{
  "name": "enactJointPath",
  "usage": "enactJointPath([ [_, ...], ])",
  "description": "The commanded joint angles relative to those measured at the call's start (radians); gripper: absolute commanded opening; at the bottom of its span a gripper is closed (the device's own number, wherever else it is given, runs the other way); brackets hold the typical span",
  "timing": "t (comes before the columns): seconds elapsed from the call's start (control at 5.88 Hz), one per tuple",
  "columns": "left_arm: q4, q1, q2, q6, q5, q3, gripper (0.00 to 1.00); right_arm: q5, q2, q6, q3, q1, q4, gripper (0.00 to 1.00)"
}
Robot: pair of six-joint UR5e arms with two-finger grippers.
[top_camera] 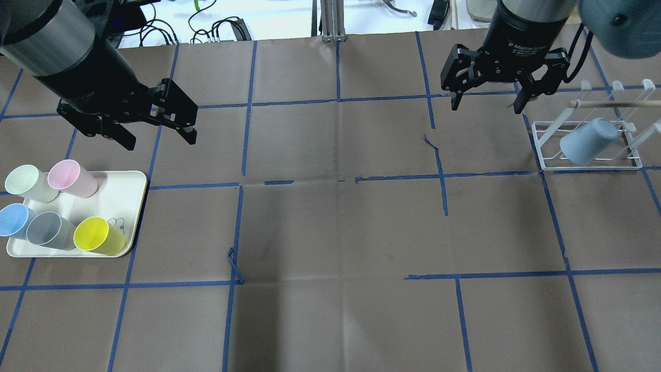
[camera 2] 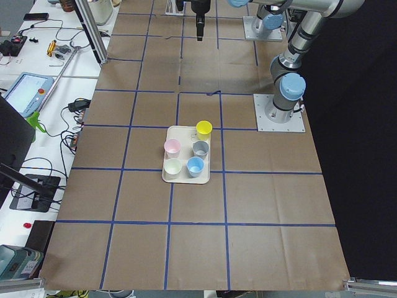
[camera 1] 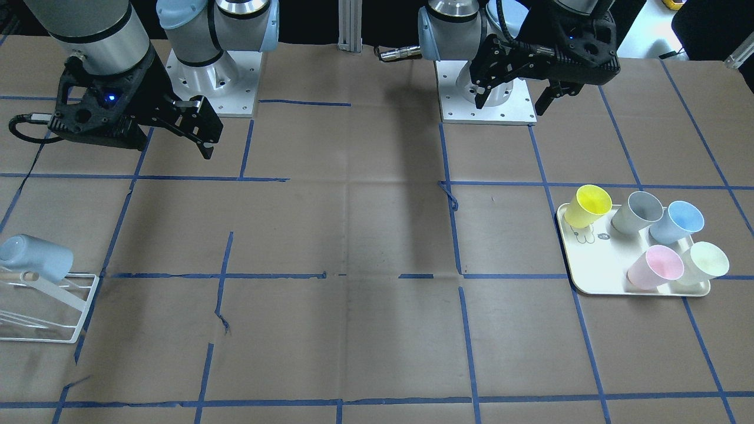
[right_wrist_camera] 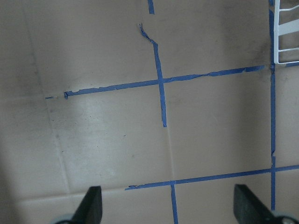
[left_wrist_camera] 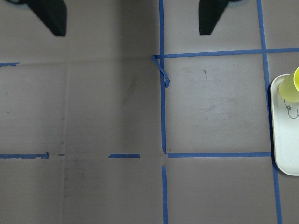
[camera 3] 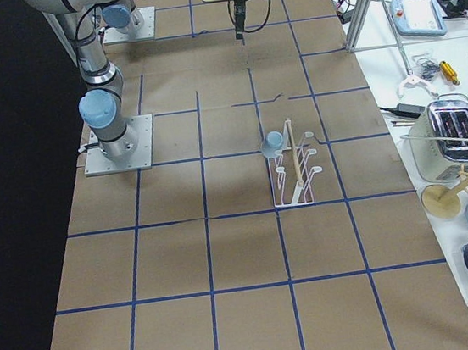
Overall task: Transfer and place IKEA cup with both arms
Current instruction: 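Move the right gripper over the light blue cup on the wire rack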
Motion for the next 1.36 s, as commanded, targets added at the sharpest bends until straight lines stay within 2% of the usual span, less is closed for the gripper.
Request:
enactJointPath([
  [0.0,0.000,0.000,0.000,0.000,0.000,0.000,0.98,0.006,0.001,-0.004,0.001,0.000,0.000,1.00],
  [0.51,0.000,0.000,0.000,0.002,0.001,0.000,0.98,0.010,0.002,-0.019,0.012,-0.002,0.003,1.00],
  [0.68,0.000,-0.001,0.002,0.002,0.000,-0.002,0.98,-0.011,0.007,-0.080,0.012,-0.032,0.006,1.00],
  [0.85,0.000,-0.002,0.002,0.000,0.000,-0.002,0.98,-0.011,0.007,-0.172,0.012,-0.132,0.008,1.00],
  [1.19,0.000,-0.002,0.003,-0.002,0.000,-0.002,0.98,-0.010,0.019,-0.470,0.012,-0.360,0.002,1.00],
])
